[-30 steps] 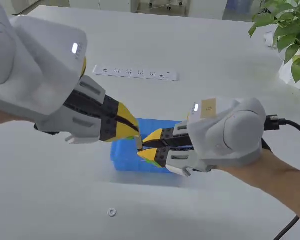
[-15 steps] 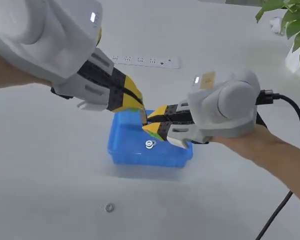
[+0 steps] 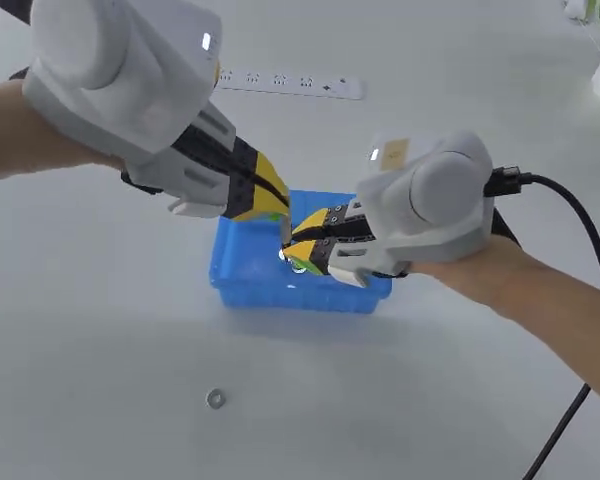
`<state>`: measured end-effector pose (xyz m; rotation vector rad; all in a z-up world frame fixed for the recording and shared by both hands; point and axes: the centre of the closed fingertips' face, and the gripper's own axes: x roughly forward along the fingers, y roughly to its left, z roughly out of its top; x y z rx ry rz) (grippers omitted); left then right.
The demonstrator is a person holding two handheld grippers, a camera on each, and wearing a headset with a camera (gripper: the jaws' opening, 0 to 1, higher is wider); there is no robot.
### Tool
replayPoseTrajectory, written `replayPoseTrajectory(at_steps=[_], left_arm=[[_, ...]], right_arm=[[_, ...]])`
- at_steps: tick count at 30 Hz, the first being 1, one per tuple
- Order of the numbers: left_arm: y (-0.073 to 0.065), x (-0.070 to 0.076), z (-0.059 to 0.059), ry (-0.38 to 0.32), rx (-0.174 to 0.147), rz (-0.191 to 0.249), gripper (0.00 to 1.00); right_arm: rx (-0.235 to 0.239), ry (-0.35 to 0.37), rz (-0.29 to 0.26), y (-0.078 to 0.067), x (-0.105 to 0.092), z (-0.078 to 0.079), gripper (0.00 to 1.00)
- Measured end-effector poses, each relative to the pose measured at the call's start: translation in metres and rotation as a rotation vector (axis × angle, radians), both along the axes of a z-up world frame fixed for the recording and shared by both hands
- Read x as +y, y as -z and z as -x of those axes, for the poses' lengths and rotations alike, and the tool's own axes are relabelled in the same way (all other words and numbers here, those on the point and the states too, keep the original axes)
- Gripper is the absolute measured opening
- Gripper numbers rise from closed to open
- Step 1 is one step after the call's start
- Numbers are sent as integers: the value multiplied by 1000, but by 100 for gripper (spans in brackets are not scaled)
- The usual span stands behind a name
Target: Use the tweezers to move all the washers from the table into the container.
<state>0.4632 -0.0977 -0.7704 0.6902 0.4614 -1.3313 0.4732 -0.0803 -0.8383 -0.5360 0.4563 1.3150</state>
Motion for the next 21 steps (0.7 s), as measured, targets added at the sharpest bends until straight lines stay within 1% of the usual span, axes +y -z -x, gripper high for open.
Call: replayPoseTrajectory(at_steps=[3,4,5,6,7,10,11,13,15,16,17,18,19,21], left_arm=[[3,0,-1,3,8,-2,5],[3,0,-1,5,11,0,5],[5,0,-1,9,5,-9,6],[6,0,-1,10,6,-13,6],[6,-1,0,10,10,-14,6],[7,-2,1,9,14,-13,5],[7,-2,1,9,17,-11,5],[7,-3,2,8,18,-12,5],[7,-2,3,8,21,-14,5],[7,-2,4,10,21,-15,5],[6,-1,4,12,10,-17,5],[4,-2,5,12,7,-16,5],[1,-3,7,11,3,-9,5],[-2,-2,6,9,-2,-6,5]], right_arm=[[7,4,1,2,-1,0,9],[15,3,-2,2,-1,1,4],[15,13,-13,1,0,1,2],[10,22,-13,1,-1,-2,2],[13,15,-12,2,-1,0,2],[20,14,-2,5,-2,0,5],[10,13,-3,4,-2,0,6],[12,19,-5,4,-3,0,7],[4,24,-6,3,-5,-1,8],[9,26,-11,1,-5,-1,9],[15,25,-17,1,-4,0,10],[16,24,-15,1,-4,1,11],[7,18,-12,0,-4,2,12],[6,14,-15,-2,-2,4,12]])
